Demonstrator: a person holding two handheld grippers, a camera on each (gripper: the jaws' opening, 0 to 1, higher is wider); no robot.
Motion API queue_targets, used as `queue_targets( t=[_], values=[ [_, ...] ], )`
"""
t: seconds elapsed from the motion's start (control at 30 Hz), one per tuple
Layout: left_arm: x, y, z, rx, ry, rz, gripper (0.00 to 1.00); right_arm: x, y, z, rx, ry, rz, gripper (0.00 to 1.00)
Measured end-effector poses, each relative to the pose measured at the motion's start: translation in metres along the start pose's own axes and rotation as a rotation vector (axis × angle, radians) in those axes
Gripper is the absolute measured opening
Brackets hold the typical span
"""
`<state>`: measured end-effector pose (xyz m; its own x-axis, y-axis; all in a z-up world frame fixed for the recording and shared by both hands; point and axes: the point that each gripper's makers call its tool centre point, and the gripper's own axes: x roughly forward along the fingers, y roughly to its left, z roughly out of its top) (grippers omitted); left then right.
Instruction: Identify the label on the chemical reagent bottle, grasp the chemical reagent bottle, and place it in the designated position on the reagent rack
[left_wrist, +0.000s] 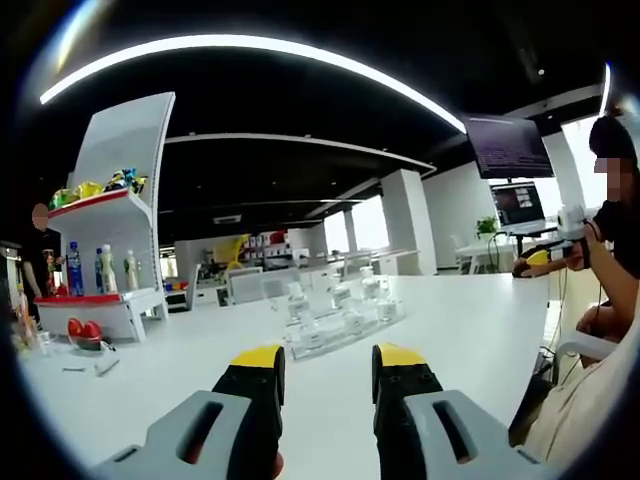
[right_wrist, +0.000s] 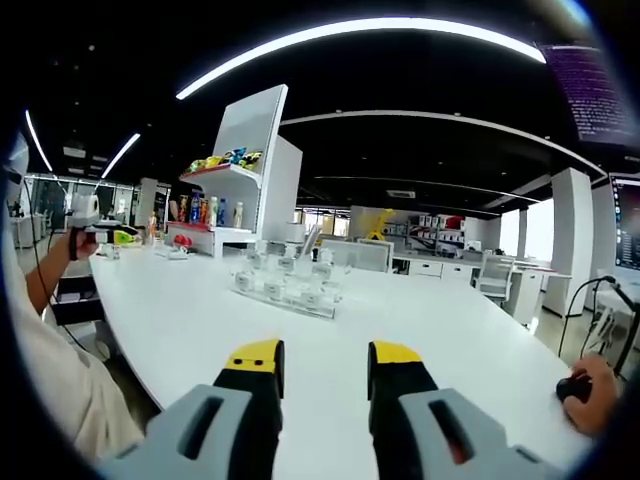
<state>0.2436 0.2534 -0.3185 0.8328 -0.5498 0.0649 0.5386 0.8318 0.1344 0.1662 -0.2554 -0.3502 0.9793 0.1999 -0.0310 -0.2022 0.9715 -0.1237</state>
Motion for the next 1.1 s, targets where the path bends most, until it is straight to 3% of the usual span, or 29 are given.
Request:
queue_targets(
  t=[1.1],
  values=[
    [0.0002,0.0012,-0.0007,-0.002,0.006,0.002,0.36,0.0015,-0.0005,-0.0028,0.003,0.006,0.001,0.33]
  ],
)
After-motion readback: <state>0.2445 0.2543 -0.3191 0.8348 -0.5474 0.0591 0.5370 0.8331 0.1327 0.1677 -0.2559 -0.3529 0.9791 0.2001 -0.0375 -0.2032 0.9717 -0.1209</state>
